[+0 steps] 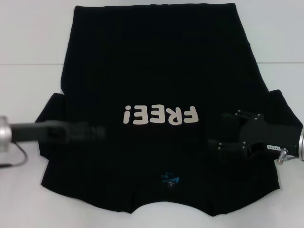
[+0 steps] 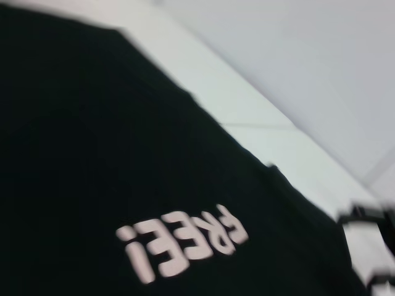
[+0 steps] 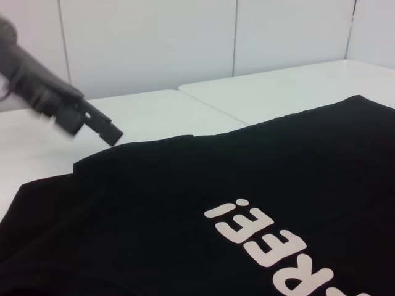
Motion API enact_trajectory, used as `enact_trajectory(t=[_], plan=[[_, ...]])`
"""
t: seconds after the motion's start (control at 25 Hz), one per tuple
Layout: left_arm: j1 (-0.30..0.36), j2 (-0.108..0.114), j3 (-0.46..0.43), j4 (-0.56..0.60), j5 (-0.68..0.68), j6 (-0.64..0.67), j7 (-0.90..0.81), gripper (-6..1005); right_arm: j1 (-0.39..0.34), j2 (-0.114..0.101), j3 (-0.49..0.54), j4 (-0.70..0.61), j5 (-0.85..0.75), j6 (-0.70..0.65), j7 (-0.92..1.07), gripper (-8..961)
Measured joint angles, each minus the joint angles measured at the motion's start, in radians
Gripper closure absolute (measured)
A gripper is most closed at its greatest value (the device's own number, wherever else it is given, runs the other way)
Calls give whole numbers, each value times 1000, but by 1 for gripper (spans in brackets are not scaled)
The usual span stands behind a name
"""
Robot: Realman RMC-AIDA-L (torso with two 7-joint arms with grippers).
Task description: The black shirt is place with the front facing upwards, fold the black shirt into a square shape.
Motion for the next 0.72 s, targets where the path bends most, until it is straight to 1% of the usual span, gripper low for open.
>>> enact_trajectory(t=[0.04, 0.08, 0.16, 0.2, 0.24, 0.28, 0.32, 0.44, 0.6, 0.72], plan=[[-10, 31, -7, -16, 0, 5, -109, 51, -1, 0, 0, 0, 0, 0, 1, 41], [-19, 57, -20, -29, 2, 3, -216, 51, -1, 0, -1, 1, 0, 0, 1, 41], [-24, 85, -38, -35, 6, -22, -351, 51, -2, 0, -2, 1, 0, 1, 1, 43], [-21, 101, -50, -39, 9, -61, -462, 51, -2, 0, -3, 1, 0, 1, 1, 43], [-19, 108, -54, -40, 10, -77, -506, 51, -2, 0, -4, 1, -1, 1, 1, 44], [-14, 121, -63, -48, 11, -121, -593, 51, -2, 0, -4, 1, -1, 3, 1, 45], [-10, 128, -68, -54, 16, -152, -635, 51, -2, 0, -5, 1, -1, 4, 1, 45], [-7, 135, -70, -69, 54, -210, -658, 52, -2, 0, -6, 1, -1, 3, -1, 48], [-7, 126, -62, -93, 117, -271, -646, 52, 0, 0, -8, 1, -1, 1, 1, 50], [-6, 121, -58, -120, 136, -309, -636, 52, 0, 1, -8, 1, -1, 1, 1, 52]])
